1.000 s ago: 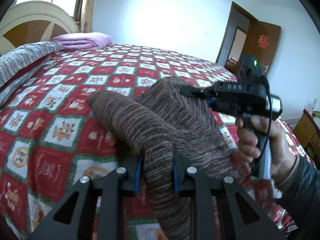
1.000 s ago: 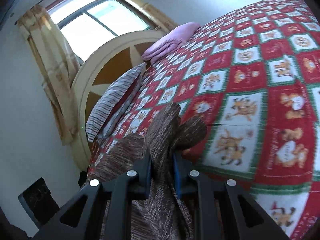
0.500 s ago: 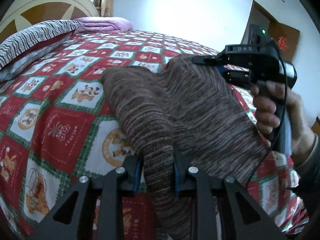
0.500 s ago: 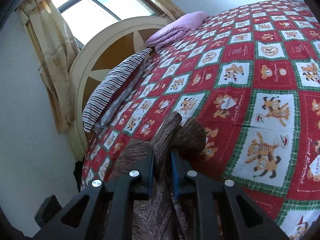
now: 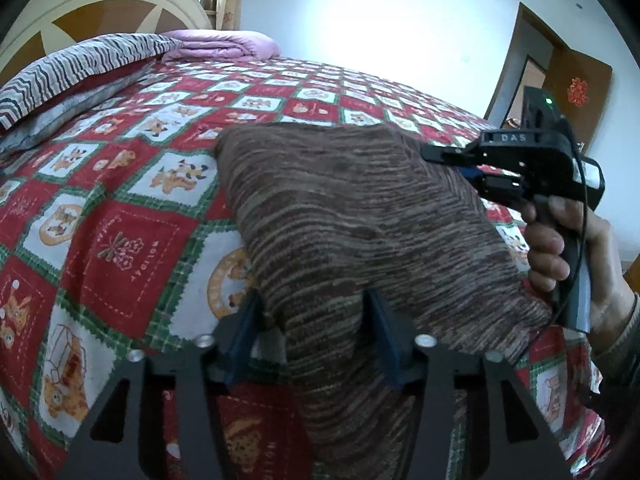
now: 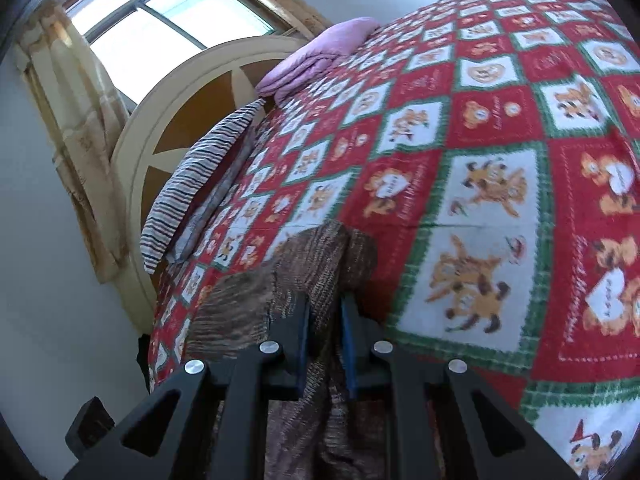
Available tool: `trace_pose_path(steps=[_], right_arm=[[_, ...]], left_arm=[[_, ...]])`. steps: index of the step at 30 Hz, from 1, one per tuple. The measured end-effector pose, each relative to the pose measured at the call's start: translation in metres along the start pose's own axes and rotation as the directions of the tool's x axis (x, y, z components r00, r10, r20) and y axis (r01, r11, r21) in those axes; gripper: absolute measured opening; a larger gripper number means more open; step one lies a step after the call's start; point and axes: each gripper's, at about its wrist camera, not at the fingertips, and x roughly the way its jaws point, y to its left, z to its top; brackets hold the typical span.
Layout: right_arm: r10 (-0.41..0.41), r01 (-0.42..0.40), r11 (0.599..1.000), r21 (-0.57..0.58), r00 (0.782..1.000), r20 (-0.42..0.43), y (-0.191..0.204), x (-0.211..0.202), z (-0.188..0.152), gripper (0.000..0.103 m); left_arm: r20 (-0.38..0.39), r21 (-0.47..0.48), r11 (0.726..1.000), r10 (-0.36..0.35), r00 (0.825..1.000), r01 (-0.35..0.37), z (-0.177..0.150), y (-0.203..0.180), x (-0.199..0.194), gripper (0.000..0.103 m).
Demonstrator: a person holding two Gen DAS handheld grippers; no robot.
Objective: Fold small clothes
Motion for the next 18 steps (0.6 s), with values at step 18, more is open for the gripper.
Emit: trace_pose_path(steps=[18], right_arm=[[-0.075,0.078,0.996,0.041,0.995,-0.061,-0.018,0.016,0.003,0.012]], left_arm=[[0.033,0.003,1.000,0.024,0.999,-0.024,0.010,0.004,-0.012,0.076]])
